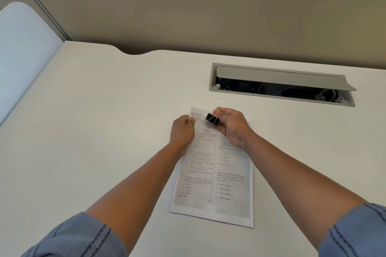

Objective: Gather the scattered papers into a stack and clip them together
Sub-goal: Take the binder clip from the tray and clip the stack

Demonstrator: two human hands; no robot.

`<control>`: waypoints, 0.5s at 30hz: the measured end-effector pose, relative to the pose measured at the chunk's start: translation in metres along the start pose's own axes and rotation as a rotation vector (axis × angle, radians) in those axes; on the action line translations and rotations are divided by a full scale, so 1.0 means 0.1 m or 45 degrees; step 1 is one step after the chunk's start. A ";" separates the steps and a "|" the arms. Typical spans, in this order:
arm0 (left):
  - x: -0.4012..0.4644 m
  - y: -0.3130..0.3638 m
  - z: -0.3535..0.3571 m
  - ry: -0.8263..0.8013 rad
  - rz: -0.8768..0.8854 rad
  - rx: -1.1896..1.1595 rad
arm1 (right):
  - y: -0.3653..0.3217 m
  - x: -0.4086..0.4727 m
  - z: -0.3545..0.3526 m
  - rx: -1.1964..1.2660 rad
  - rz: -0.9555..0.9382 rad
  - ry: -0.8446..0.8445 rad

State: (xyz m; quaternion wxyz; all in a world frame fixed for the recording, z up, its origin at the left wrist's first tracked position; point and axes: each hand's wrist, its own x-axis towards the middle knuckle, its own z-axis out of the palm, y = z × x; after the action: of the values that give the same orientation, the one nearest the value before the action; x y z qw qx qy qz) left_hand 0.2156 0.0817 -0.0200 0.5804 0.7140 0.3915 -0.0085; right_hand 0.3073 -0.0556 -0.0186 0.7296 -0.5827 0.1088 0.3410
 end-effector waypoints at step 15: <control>-0.12 -0.21 0.02 0.005 0.220 -0.084 | -0.33 0.08 0.37 -0.449 -0.338 0.071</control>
State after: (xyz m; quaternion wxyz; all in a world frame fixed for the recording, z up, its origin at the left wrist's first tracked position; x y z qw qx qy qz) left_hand 0.1960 0.0734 -0.0325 0.6014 0.7255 0.3298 0.0558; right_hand 0.3255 -0.0211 0.0137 0.6515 -0.7197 -0.0101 0.2396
